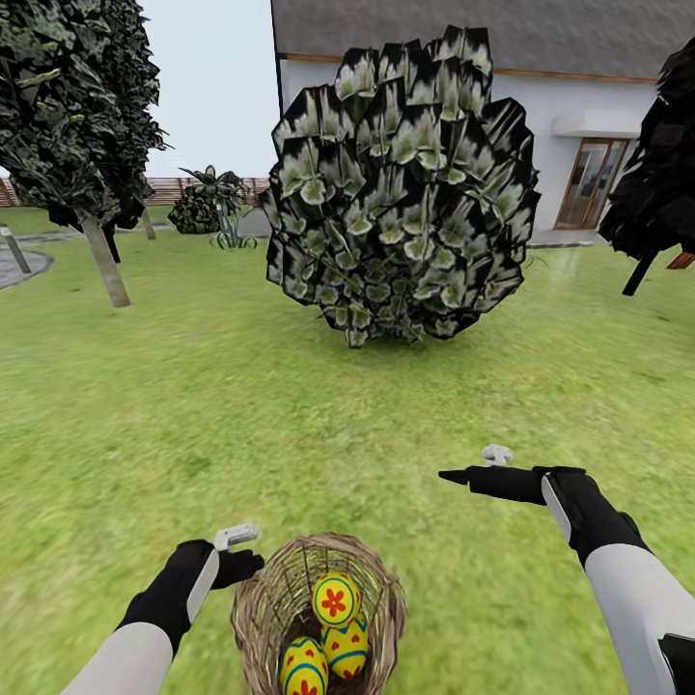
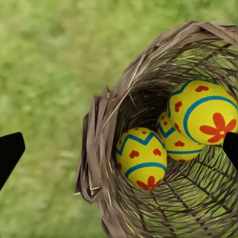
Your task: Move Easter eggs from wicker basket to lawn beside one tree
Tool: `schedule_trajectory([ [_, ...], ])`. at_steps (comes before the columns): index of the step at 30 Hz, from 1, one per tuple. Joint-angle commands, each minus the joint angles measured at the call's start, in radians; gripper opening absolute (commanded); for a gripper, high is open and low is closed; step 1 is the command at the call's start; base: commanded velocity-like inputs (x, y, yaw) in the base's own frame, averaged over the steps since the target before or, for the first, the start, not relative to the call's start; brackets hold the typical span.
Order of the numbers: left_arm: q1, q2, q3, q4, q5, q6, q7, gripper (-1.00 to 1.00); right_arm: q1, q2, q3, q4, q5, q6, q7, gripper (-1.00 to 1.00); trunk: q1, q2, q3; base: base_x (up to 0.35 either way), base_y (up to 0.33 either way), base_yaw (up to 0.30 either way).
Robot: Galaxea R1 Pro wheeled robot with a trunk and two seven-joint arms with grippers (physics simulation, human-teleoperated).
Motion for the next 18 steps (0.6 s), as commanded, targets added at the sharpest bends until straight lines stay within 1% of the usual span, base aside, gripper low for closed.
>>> schedule_trajectory([
  [1, 0.0, 0.0, 0.0, 0.0, 0.0, 0.0, 0.0, 1.0, 0.0, 0.0, 0.0, 0.0, 0.0, 0.0, 0.0, 1.0, 0.004, -0.007, -0.003, 0.005, 0.0, 0.0],
  [18, 0.001, -0.001, 0.0, 0.007, -0.002, 0.0, 0.002, 1.0, 0.0, 0.001, 0.003, 0.0, 0.001, 0.001, 0.0, 1.0, 0.069, -0.126, -0.056, 0.0, 0.0, 0.0],
])
